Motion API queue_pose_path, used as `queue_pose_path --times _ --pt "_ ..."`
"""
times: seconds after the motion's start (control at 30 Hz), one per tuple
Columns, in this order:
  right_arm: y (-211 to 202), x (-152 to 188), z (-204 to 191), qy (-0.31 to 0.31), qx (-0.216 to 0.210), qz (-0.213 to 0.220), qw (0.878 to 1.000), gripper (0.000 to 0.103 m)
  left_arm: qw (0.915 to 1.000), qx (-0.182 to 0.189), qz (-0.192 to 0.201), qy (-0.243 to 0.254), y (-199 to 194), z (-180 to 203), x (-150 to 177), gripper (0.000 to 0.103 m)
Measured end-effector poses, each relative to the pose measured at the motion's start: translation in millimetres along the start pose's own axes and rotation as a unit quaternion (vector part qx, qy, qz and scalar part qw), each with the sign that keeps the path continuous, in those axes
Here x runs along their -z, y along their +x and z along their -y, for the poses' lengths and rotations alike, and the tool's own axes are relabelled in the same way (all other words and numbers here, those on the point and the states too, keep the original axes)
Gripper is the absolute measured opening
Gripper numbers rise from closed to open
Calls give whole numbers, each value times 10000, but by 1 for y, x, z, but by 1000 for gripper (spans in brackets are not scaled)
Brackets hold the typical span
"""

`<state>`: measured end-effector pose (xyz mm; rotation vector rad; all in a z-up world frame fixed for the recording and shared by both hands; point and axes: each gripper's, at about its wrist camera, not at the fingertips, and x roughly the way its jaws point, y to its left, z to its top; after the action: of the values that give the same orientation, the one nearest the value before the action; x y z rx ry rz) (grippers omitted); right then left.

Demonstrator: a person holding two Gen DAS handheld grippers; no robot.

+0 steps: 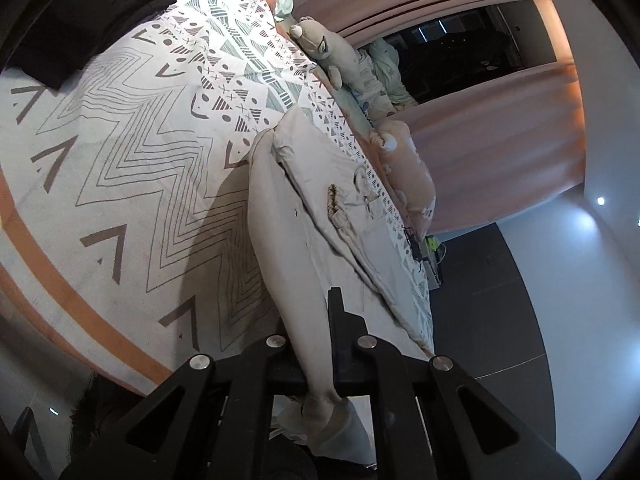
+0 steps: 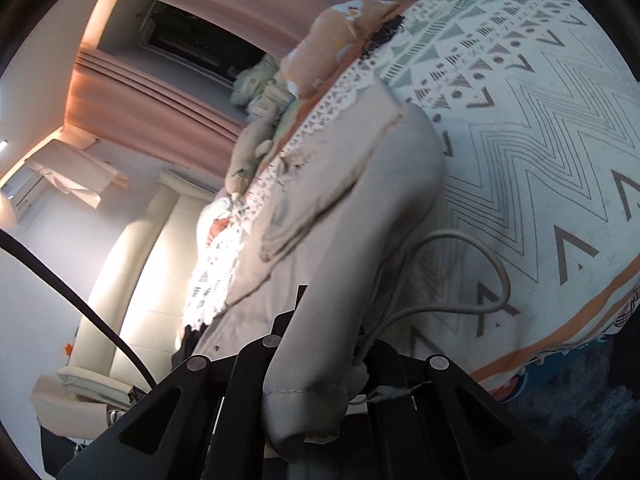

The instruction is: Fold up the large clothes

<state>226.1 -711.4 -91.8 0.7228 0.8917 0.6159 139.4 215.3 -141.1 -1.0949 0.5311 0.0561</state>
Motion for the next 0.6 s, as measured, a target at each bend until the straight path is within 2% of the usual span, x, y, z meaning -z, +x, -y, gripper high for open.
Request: queue_pose_path --times 0.13,0.33,0.6 --pt "-12 -2 -20 -122 -265 130 9995 3 9994 283 205 29 -30 23 2 8" --pt "-40 15 -36 -346 -557 386 9971 3 9960 701 553 45 -82 50 6 8" --pt "-84 32 -50 -577 -1037 732 9902 3 9878 1188 991 177 -141 83 14 8"
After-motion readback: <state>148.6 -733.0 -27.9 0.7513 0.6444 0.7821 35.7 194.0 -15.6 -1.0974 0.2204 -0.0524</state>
